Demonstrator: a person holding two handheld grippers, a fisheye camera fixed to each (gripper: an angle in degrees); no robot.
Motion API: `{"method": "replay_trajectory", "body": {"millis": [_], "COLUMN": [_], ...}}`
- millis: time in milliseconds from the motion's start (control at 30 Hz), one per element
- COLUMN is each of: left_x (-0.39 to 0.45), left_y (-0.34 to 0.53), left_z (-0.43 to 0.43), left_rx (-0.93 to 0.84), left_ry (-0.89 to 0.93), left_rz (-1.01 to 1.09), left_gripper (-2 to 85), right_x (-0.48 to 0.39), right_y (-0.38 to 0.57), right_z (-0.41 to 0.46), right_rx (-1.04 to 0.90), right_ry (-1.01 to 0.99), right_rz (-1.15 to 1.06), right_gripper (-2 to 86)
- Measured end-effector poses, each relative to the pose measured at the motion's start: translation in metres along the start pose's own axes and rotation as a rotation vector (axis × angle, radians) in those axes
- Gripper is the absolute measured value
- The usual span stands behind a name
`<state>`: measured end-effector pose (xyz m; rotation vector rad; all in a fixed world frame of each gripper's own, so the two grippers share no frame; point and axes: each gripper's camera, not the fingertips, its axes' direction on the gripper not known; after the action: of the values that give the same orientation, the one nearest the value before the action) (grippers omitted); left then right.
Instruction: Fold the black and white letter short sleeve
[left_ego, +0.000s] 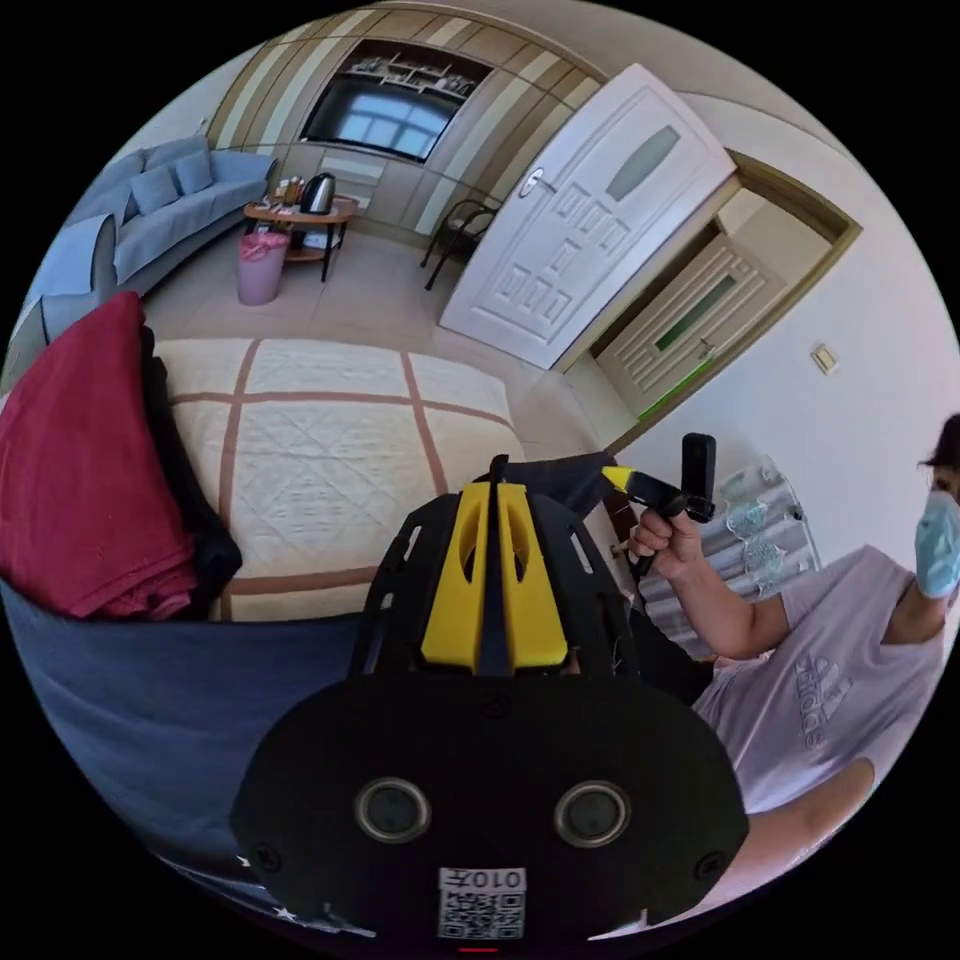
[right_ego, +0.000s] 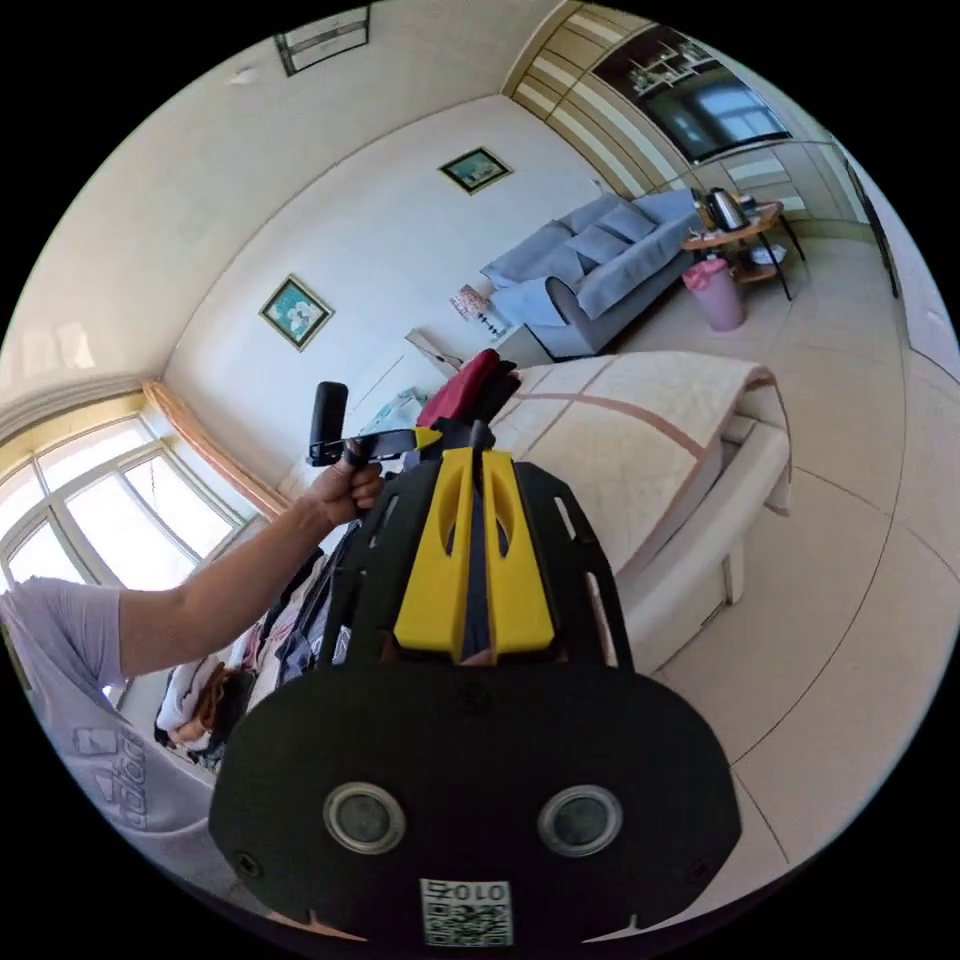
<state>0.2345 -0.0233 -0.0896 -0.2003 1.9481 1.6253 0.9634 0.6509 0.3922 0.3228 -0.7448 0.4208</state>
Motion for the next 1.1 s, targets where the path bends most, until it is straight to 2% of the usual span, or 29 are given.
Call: {"method": "replay_trajectory", "body": {"millis": [33,167,233,433,700,833,900,1033,1100], "left_x": [0.000,-0.013,-0.023,-0.053,-0.066,-0.061,-0.034,0.013,0.028], "left_y": [0.004,0.044,0.064,0.115,0.151,0.162,0.159,0.147,0.145], "left_z": [-0.006,-0.039,-0.045,-0.043,-0.048,-0.064,-0.069,-0.042,-0.011], "left_rx": [0.007,0.008,-0.010,-0.037,-0.045,0.020,0.055,-0.038,-0.168], "left_ry": [0.015,0.102,0.123,0.083,-0.004,-0.057,-0.049,-0.116,-0.201], "left_rz": [0.026,0.149,0.150,0.018,-0.082,-0.134,-0.062,0.057,0.055], "left_gripper": [0.1,0.1,0.1,0.6,2.8,3.6,3.6,3.1,2.6], "right_x": [-0.036,-0.128,-0.163,-0.186,-0.200,-0.215,-0.217,-0.201,-0.196], "right_y": [0.006,0.050,0.089,0.136,0.155,0.168,0.171,0.161,0.153], "right_z": [-0.003,0.027,0.074,0.147,0.171,0.160,0.152,0.144,0.147], "right_rx": [-0.019,-0.180,-0.333,-0.505,-0.613,-0.603,-0.605,-0.510,-0.479], "right_ry": [-0.027,-0.014,0.072,0.197,0.237,0.052,-0.041,-0.002,0.017], "right_rz": [-0.119,-0.322,-0.407,-0.464,-0.499,-0.589,-0.597,-0.456,-0.415], "right_gripper": [3.8,3.8,3.8,3.8,5.3,5.8,5.3,5.7,6.0]}}
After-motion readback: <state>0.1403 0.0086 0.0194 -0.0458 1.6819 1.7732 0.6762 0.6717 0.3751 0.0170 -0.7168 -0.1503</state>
